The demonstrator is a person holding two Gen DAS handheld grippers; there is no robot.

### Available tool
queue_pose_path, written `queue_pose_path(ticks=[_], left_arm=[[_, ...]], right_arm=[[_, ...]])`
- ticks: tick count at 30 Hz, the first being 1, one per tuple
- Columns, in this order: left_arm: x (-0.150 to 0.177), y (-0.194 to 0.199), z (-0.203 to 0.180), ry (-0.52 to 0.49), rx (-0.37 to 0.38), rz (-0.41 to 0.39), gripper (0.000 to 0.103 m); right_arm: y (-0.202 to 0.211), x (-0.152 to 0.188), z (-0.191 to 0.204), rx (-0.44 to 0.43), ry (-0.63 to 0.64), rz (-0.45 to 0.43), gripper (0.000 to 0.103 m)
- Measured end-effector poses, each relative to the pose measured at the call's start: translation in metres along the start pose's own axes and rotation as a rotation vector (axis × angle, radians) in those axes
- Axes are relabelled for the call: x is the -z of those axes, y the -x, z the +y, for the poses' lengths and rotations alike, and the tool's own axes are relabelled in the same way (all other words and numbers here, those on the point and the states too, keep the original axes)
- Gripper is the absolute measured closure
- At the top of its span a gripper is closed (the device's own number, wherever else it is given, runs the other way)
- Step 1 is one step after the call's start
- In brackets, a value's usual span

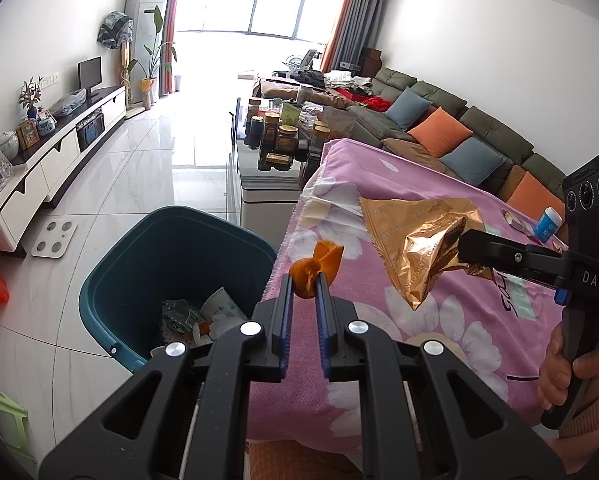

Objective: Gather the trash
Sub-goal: 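Carry the orange peel and gold foil wrapper over the teal bin with both tools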

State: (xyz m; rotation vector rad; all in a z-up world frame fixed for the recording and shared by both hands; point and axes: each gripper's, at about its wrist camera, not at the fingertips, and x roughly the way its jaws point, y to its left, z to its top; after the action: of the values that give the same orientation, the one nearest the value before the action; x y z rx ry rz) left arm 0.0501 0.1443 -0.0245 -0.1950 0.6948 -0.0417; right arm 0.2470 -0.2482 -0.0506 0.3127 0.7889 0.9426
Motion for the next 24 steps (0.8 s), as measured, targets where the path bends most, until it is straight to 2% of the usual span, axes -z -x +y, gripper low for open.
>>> queue_pose_path(ticks=[24], left_arm=[[-0.005,0.01,0.021,0.025,-0.029,-0.029,0.092]], right_arm=[[-0.019,-0.006,0.01,-0.02,0.024,0.032,0.073]])
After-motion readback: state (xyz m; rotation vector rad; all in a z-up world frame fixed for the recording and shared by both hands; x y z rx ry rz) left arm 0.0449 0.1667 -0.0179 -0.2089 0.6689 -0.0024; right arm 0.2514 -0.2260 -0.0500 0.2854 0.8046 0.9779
